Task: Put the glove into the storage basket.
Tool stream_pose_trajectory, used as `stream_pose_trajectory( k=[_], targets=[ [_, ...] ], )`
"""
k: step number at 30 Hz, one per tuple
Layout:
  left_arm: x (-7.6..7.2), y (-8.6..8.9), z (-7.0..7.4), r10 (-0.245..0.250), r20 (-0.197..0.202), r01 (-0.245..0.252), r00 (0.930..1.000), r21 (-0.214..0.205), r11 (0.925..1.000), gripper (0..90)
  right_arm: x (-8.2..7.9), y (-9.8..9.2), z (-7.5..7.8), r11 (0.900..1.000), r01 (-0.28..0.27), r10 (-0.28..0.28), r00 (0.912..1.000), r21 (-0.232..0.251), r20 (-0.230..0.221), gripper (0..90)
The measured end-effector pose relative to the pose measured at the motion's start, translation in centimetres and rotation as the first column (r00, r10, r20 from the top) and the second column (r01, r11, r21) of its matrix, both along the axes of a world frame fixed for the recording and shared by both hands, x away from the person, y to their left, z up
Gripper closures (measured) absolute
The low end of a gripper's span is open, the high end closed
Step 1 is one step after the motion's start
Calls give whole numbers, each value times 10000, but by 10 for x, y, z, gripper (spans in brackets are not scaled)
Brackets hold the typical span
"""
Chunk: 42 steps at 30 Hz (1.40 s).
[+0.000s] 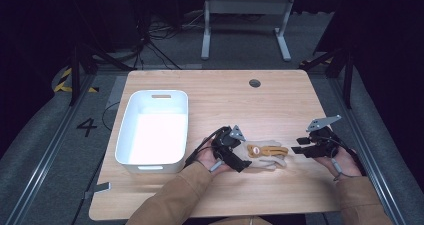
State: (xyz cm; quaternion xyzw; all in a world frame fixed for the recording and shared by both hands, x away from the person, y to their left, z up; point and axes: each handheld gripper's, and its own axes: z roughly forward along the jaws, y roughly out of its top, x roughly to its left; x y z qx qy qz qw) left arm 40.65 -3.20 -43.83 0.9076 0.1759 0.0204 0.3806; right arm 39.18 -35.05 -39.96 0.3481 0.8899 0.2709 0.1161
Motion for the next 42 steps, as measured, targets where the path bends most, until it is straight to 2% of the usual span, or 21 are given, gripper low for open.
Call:
stream_pose_trajectory(
  k=[1,8,18,25,33,42],
  targets=[
    [0,-1,-2,-43,-130,43,9999,-9,10000,0,0,0,0,10000,9,-9,10000,0,-8,553],
    [4,-3,-10,-271,-131,273,9995,142,9995,0,0,1,-2,10000,-53,53,10000,23,-70,545],
    [7,-11,-18,-581,-70,585,9983,923,9940,0,-3,0,-4,10000,-36,36,9999,51,-105,538],
    [9,-17,-24,-655,-96,661,9978,1053,9922,0,-5,-2,-5,10000,11,-10,9999,59,-119,533],
    [7,-24,-27,-754,426,695,9962,1260,9896,34,-6,-3,-6,10000,87,-87,9998,41,-168,525],
    [10,-30,-24,-845,576,746,9948,1559,9850,30,-6,-3,-6,9999,81,-80,9999,73,-138,525]
  ],
)
